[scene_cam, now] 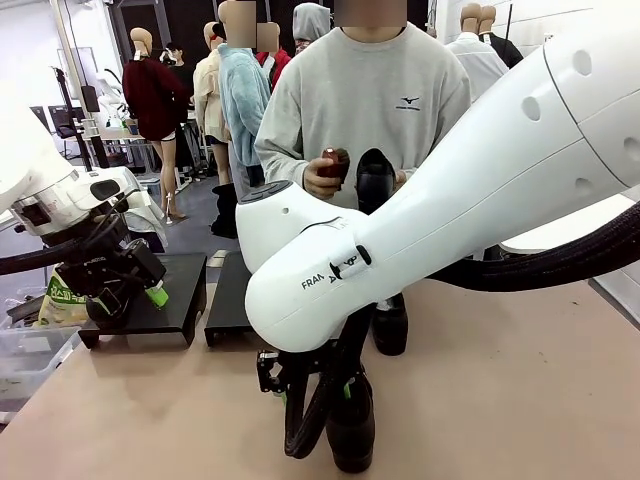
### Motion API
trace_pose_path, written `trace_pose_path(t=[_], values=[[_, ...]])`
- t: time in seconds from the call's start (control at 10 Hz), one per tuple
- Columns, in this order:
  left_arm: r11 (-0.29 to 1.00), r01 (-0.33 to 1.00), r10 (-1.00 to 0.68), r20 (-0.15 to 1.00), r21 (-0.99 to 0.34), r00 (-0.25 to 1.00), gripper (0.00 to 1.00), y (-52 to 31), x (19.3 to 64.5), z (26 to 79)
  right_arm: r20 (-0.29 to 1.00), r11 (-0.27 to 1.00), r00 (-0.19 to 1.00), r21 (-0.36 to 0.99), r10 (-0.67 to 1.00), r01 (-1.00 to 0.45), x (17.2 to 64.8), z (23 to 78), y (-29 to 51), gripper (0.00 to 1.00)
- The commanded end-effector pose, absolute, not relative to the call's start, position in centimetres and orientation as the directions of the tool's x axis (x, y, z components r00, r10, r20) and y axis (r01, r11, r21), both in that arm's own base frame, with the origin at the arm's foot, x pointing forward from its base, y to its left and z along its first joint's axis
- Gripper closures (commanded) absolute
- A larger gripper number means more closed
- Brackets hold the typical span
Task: Organize the shoes by placing them on the stand.
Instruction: Place the Shoe from the middle of the table onto the Shoes Stand.
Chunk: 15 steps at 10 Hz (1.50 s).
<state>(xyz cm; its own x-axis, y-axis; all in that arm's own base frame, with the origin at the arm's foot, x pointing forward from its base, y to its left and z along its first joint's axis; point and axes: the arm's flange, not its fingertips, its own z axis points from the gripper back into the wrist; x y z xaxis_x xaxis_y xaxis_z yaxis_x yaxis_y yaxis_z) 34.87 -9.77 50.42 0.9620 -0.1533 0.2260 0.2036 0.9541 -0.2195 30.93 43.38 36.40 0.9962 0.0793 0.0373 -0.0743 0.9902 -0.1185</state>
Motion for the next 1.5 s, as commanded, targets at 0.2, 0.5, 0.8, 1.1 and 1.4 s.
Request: trace_pose_path(t=[0.2,0.5,0.8,1.1,1.4], values=[[0.956,0.206,-0.159,0.226,-0.206,0.961,0.00,-9.6,35.0,50.4,0.040,0.989,0.996,-0.126,0.083,-0.077,31.1,36.0,43.3,0.00],[0.956,0.206,-0.159,0.226,-0.206,0.961,0.00,-9.6,35.0,50.4,0.078,0.984,0.985,-0.108,0.153,-0.144,30.5,38.3,43.8,0.00],[0.956,0.206,-0.159,0.226,-0.206,0.961,0.00,-9.6,35.0,50.4,0.233,0.983,0.955,-0.036,0.183,-0.180,27.8,43.8,41.9,0.00],[0.956,0.206,-0.159,0.226,-0.206,0.961,0.00,-9.6,35.0,50.4,0.207,0.999,0.978,0.017,0.039,-0.044,26.5,46.3,31.7,0.00],[0.956,0.206,-0.159,0.226,-0.206,0.961,0.00,-9.6,35.0,50.4,0.212,0.984,0.969,0.091,0.129,-0.151,25.5,46.0,22.7,0.00]])
